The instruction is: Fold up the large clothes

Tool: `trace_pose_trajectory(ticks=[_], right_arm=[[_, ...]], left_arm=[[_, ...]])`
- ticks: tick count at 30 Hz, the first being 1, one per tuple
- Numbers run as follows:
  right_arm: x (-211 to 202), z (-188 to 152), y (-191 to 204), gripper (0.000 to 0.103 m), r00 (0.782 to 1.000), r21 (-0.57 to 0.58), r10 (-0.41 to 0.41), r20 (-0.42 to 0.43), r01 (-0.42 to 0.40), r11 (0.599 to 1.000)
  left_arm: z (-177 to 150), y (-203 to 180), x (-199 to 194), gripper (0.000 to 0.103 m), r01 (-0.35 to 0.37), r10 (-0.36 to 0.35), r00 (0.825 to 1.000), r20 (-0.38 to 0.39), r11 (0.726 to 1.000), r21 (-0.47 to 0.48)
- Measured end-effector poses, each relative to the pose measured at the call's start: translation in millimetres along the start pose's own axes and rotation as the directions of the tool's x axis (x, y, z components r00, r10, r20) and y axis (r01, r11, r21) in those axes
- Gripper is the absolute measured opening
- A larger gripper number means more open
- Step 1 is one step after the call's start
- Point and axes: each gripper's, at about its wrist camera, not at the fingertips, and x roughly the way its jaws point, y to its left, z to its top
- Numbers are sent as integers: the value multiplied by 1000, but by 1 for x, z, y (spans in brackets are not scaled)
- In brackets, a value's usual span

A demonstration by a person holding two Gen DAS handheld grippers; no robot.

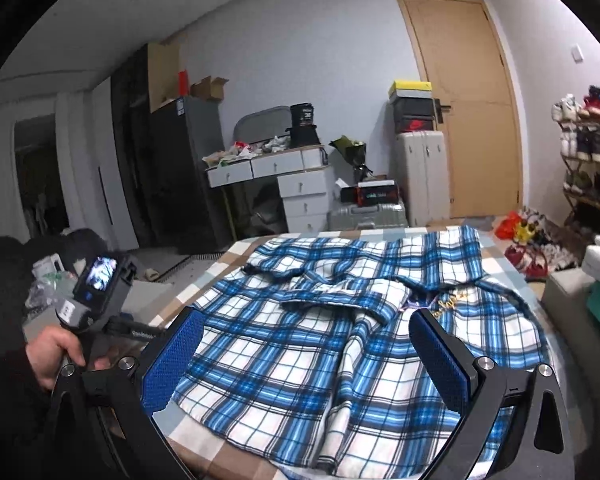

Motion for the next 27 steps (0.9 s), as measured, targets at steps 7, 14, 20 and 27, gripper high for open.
trace_pose_trajectory(ticks=[7,14,20,27], right_arm=[[0,1,-11,103,1000,56,24,-19,-23,998],[0,2,-48,103,998,197,-48,-43,56,979],[-5,-1,-79,103,995,356,-88,-47,99,929],[-3,0,-67,103,996,312,-77,-43,86,946]], left_arm=[[-8,7,7,24,85,-88,994,-61,994,-63],[-22,-8,-8,0,194,-197,977,-80,980,-36],[-41,-31,-42,0,269,-267,963,-36,962,45],[-35,-27,-49,0,339,-338,941,-19,940,48]])
